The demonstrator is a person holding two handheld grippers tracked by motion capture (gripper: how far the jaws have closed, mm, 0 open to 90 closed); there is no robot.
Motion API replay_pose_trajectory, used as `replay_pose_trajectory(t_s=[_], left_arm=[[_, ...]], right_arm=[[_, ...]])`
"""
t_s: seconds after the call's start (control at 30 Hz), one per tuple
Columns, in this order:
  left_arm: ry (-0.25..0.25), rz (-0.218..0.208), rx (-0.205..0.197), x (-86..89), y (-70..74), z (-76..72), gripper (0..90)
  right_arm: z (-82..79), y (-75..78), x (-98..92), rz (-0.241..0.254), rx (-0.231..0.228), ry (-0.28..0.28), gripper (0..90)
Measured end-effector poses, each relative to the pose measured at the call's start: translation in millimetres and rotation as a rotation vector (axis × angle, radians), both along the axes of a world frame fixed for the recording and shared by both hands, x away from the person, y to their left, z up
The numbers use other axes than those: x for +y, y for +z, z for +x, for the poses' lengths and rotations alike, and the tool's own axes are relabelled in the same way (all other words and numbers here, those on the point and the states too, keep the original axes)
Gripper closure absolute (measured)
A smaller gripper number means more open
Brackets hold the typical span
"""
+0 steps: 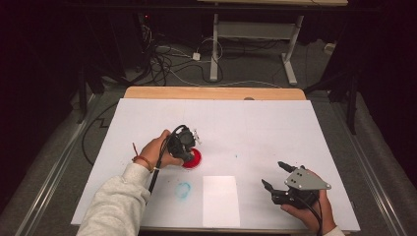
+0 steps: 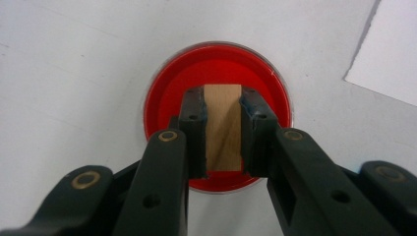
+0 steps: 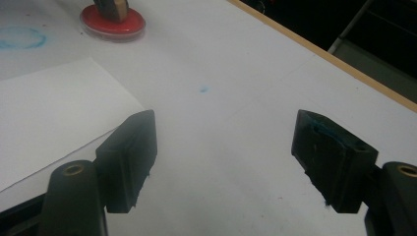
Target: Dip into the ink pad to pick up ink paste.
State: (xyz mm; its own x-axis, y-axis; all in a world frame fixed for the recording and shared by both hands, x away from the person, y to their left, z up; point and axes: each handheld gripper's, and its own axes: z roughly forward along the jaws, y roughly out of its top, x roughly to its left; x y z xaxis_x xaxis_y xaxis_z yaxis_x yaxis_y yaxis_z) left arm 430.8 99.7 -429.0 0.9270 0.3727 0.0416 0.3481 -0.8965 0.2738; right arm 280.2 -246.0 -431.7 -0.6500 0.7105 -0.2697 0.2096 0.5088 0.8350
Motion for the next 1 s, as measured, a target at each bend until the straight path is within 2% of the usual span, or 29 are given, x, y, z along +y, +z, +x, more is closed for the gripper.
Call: replay_pose_trajectory(t_s=[0.27,0.53,0.67,1.0], left_arm=[[0.013,-0.014,0.021,1.1,-2.0,2.5,73.6],[0.015,0.024,0.025,-4.0,-1.4,3.0,73.7],[0.031,0.008,0.039,-2.3,-2.3,4.4,73.7],[0.048,0.030,0.039,-5.8,-2.1,3.7,73.8]], right_arm=[[0.0,-0.2,0.3,-0.005,0.000,-0.001,26.2],[0.0,-0.2,1.1,-0.007,-0.002,-0.002,26.1],[-0.3,-0.1,1.2,-0.008,-0.004,-0.002,26.1],[-0.1,0.6,2.0,-0.007,-0.011,-0.008,26.2]])
